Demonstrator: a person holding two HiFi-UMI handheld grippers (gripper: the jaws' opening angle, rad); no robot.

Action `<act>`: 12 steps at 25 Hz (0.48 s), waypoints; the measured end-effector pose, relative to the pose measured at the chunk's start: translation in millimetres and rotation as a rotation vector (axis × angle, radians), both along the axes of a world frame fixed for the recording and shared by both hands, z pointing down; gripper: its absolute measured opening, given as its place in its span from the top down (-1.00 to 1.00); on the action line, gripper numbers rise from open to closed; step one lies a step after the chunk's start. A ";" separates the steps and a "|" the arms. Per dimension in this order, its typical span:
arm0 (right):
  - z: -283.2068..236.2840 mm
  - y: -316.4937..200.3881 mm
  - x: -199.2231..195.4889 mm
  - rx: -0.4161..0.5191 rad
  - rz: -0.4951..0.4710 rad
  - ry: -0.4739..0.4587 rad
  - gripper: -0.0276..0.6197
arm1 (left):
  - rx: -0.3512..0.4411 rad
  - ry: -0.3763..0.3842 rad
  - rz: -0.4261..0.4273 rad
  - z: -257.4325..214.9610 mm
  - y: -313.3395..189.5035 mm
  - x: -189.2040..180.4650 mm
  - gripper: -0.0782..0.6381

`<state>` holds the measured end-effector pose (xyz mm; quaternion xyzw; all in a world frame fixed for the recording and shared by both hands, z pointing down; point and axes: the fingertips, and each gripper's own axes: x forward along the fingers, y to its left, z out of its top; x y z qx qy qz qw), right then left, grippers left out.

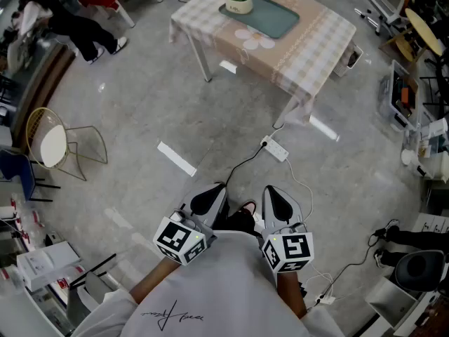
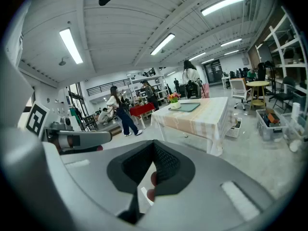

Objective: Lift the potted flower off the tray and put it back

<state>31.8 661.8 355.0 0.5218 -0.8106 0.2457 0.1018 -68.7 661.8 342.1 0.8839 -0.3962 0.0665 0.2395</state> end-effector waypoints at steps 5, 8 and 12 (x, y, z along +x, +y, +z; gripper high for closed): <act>-0.6 -15.3 -17.7 0.018 0.007 0.012 0.90 | 0.023 -0.006 -0.012 -0.5 -20.5 -22.8 0.77; -7.0 -26.6 -34.5 0.034 0.000 0.026 0.90 | 0.039 -0.001 -0.013 -4.5 -34.7 -37.1 0.77; -14.3 -42.4 -60.8 0.061 -0.012 0.038 0.90 | 0.069 0.015 -0.015 -11.6 -53.5 -58.5 0.77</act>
